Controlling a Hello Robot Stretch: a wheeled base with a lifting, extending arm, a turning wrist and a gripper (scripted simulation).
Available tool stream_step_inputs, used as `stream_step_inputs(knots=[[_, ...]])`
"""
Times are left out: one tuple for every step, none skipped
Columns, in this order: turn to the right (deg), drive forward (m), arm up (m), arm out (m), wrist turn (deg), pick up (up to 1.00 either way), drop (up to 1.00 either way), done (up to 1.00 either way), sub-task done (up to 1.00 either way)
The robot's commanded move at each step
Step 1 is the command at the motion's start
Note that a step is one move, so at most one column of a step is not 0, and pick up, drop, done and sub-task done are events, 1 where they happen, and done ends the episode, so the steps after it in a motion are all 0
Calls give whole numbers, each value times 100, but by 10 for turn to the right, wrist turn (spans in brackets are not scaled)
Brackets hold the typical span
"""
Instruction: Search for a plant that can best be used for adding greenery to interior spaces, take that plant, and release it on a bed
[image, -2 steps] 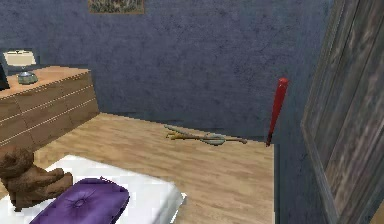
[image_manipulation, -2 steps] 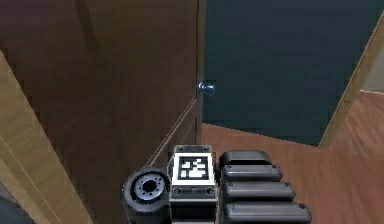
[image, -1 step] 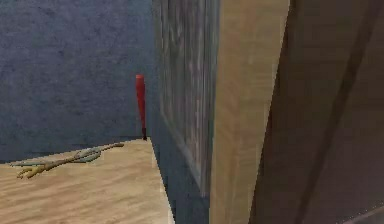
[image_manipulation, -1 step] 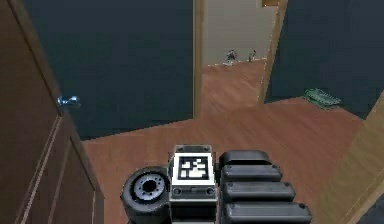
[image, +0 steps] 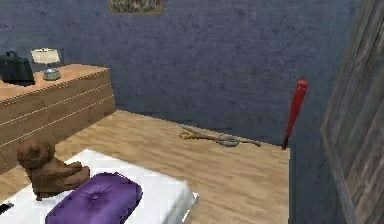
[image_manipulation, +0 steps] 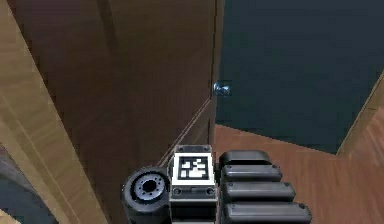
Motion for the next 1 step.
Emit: stream_step_inputs(knots=[[-450,0,0,0,0,0,0,0,0]])
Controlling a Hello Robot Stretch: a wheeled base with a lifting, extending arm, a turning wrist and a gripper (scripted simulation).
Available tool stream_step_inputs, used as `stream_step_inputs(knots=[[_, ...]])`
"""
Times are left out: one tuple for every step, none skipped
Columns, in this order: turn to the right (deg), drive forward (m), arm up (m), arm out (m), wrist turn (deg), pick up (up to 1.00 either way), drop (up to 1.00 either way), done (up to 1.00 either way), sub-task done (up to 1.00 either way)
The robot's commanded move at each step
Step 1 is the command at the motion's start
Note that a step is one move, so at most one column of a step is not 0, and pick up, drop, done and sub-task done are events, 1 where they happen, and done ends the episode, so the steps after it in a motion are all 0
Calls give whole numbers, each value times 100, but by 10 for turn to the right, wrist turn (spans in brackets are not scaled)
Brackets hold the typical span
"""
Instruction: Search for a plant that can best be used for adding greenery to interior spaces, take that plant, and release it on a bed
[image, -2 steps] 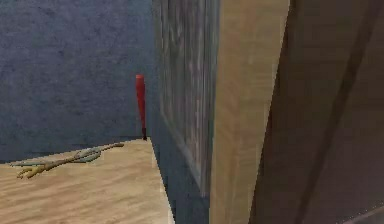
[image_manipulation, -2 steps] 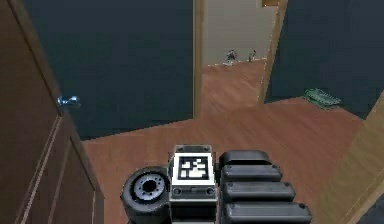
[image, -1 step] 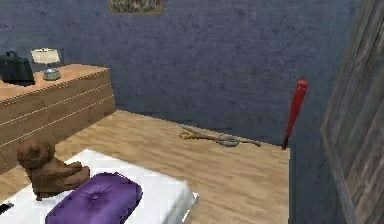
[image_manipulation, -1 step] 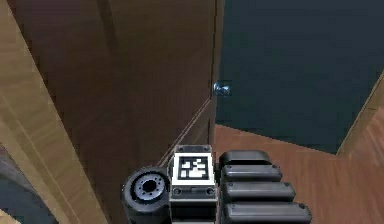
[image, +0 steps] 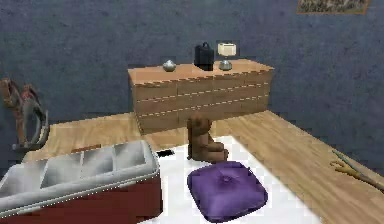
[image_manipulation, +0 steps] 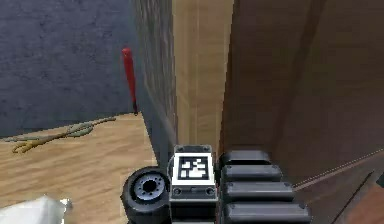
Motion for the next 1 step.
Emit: stream_step_inputs(knots=[[-450,0,0,0,0,0,0,0,0]])
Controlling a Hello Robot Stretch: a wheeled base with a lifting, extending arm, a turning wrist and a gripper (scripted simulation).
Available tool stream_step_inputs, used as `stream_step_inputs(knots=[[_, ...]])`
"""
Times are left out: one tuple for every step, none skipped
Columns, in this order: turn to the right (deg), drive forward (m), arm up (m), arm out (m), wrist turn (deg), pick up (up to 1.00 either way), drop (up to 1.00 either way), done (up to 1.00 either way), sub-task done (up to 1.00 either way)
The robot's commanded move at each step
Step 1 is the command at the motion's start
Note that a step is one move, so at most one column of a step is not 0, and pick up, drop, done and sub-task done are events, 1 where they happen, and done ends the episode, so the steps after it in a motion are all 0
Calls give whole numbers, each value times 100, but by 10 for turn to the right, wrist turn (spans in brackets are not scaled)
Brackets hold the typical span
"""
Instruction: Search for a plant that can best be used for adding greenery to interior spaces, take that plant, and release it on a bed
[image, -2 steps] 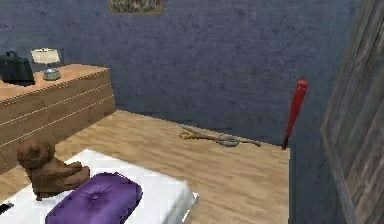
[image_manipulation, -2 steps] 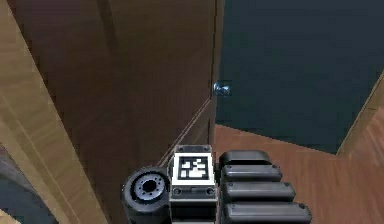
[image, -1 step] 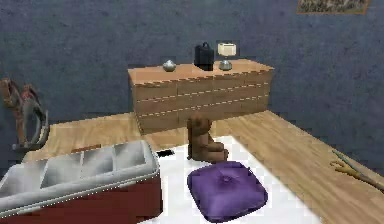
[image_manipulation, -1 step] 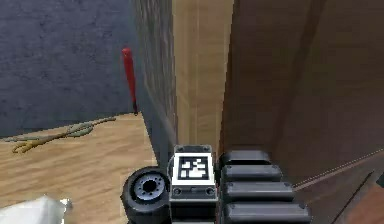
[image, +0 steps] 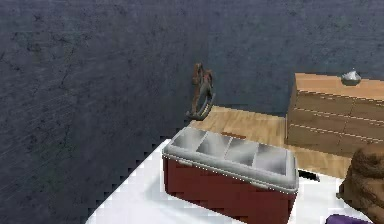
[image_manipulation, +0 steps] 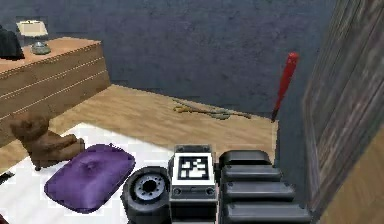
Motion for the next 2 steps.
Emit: stream_step_inputs(knots=[[-120,0,0,0,0,0,0,0,0],[0,25,0,0,0,0,0,0,0]])
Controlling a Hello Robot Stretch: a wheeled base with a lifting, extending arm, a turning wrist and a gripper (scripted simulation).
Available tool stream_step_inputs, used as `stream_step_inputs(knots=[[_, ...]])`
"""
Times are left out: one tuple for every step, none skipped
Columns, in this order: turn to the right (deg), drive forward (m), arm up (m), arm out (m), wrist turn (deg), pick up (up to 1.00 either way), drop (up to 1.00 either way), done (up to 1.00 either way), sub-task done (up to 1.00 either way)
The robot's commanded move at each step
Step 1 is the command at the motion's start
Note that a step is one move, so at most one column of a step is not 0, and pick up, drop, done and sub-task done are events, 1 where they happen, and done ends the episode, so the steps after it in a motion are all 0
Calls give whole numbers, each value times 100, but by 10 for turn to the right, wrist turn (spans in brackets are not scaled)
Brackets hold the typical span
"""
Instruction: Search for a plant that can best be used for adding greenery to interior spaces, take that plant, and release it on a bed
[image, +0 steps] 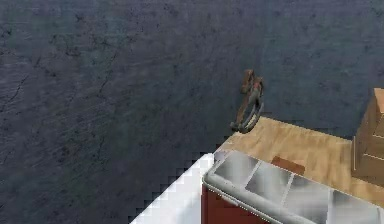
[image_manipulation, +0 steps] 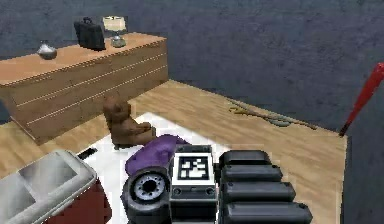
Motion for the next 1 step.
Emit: stream_step_inputs(knots=[[-450,0,0,0,0,0,0,0,0]])
